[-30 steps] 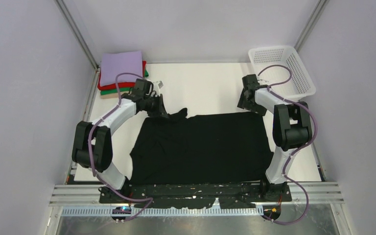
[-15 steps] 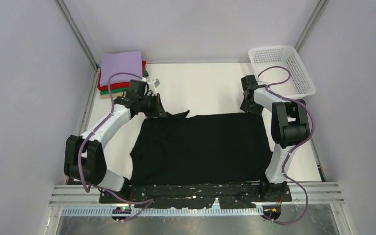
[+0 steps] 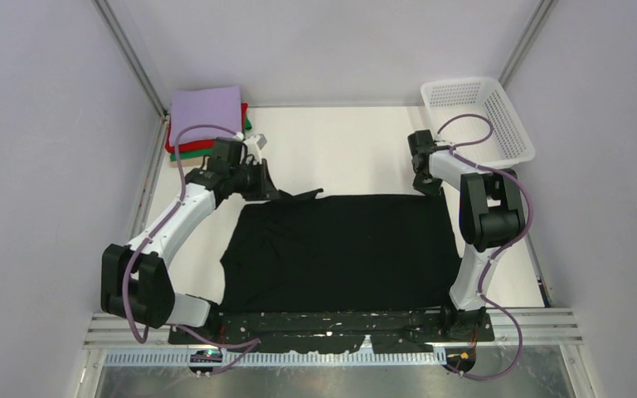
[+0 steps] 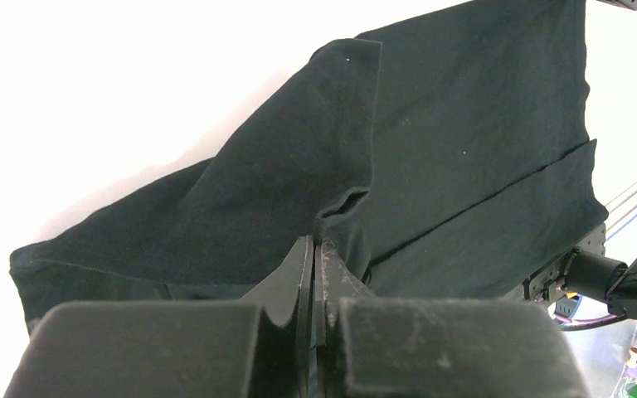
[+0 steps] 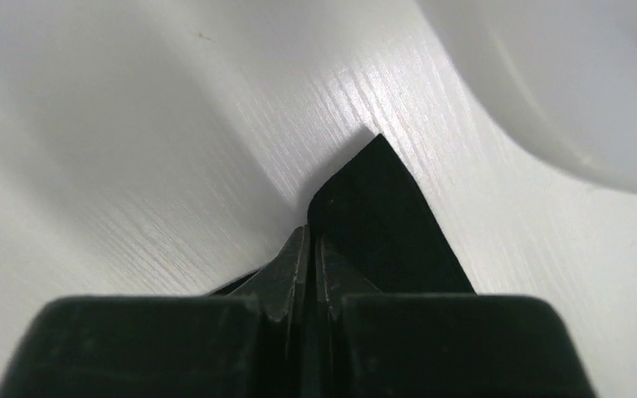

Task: Fold and stack the t-shirts
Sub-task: Fold the other side of the tshirt into a rectangle

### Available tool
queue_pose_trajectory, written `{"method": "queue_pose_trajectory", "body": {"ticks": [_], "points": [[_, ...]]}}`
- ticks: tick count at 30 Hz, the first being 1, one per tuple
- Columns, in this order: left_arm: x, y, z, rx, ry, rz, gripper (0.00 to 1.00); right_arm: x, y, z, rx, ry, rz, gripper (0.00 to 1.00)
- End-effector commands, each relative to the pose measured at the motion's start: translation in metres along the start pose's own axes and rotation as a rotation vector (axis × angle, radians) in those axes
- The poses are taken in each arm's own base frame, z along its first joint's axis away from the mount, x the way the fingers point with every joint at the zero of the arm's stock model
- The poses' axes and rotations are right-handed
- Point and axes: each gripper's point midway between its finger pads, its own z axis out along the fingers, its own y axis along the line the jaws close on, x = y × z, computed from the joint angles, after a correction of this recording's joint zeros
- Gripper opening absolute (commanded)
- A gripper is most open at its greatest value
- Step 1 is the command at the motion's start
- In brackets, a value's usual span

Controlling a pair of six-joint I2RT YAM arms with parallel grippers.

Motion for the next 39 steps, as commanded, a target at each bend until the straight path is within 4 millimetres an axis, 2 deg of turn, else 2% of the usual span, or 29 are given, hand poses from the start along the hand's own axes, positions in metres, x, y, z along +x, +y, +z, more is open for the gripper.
{"method": "queue_pose_trajectory", "body": {"ticks": [1,4,6,9,12,18,26,33,39], "points": [[-0.001,-0.006,-0.014,0.004,-0.03,0.032,0.0,-0.016,-0.007,-0.016,-0.014,-0.056,0.032,0.06],[0.002,-0.007,-0.02,0.004,-0.045,0.036,0.0,-0.019,-0.007,-0.024,-0.045,-0.082,0.024,0.05],[0.008,-0.006,-0.024,0.0,-0.048,0.032,0.0,-0.013,-0.011,-0.03,-0.061,-0.087,0.01,0.05],[0.015,-0.008,-0.03,0.006,-0.059,0.027,0.0,-0.012,-0.017,-0.047,-0.088,-0.115,0.003,0.05],[0.024,-0.01,-0.038,0.009,-0.075,0.023,0.0,0.005,-0.022,-0.054,-0.108,-0.102,-0.018,0.05],[0.043,-0.013,-0.058,0.011,-0.109,-0.02,0.0,0.023,-0.034,-0.079,-0.15,-0.126,-0.044,0.05],[0.067,-0.014,-0.093,-0.013,-0.182,-0.073,0.0,0.036,-0.047,-0.1,-0.185,-0.16,-0.073,0.05],[0.093,-0.011,-0.106,-0.025,-0.176,-0.125,0.0,0.048,-0.06,-0.116,-0.222,-0.169,-0.083,0.05],[0.123,-0.004,-0.114,-0.048,-0.148,-0.169,0.0,0.064,-0.065,-0.119,-0.253,-0.148,-0.109,0.05]]}}
